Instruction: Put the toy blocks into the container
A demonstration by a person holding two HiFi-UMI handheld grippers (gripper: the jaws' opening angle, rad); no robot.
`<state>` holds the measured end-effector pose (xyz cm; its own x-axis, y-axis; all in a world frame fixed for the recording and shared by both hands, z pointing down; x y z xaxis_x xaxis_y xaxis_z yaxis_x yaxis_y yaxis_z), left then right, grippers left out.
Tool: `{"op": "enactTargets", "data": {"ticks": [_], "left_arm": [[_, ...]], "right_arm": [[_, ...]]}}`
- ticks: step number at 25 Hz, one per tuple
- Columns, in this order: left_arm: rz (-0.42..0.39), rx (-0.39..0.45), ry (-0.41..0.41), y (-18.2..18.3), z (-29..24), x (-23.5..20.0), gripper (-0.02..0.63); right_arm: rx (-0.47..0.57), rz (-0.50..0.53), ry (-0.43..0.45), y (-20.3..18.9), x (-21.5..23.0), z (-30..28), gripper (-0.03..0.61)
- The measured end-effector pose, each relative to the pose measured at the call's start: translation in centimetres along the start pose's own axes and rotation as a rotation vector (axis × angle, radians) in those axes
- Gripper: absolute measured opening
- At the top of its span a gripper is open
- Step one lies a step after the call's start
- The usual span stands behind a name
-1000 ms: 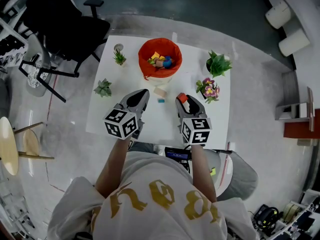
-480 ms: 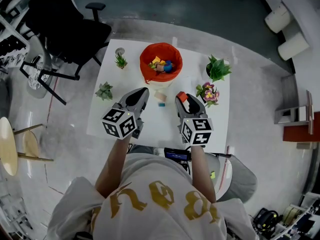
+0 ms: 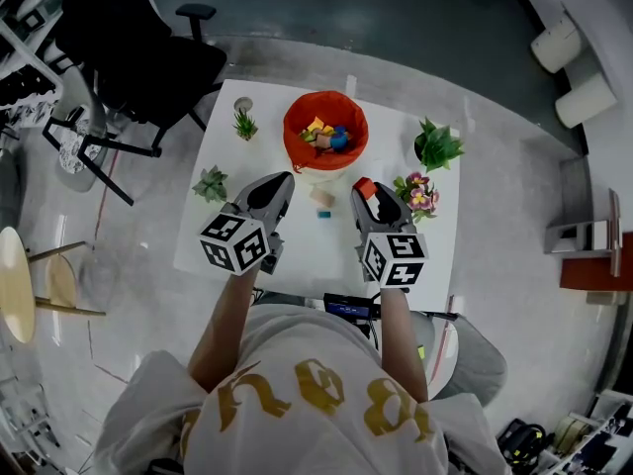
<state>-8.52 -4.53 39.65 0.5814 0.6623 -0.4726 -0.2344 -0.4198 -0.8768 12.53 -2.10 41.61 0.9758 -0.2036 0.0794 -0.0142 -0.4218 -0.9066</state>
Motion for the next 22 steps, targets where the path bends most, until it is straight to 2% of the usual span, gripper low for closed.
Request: {"op": "enactTargets", "data": {"ticks": [13,22], "left_arm": [[0.024,0.045,0.002,1.8,-1.4,-2.0,0.000],[0.035,0.025,0.013,1.9,-2.4,-3.6,0.000]], "right_arm": [[0.018,-0.006,0.037,2.4,0.0,-2.8,0.204],[0.022,-0.016,0.061,3.3,-0.2,-4.9,0.204]]}}
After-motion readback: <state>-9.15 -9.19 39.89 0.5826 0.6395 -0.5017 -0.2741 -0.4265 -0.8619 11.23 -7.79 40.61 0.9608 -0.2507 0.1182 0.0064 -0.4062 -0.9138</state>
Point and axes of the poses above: the fingertips, and each gripper's own axes: z backward along the fingers, x to its right, y out of its top, the point moved 6 cm from there along z, backward along the fingers, and after that the axes turned 9 degrees about -y, right-handed, at the moved point
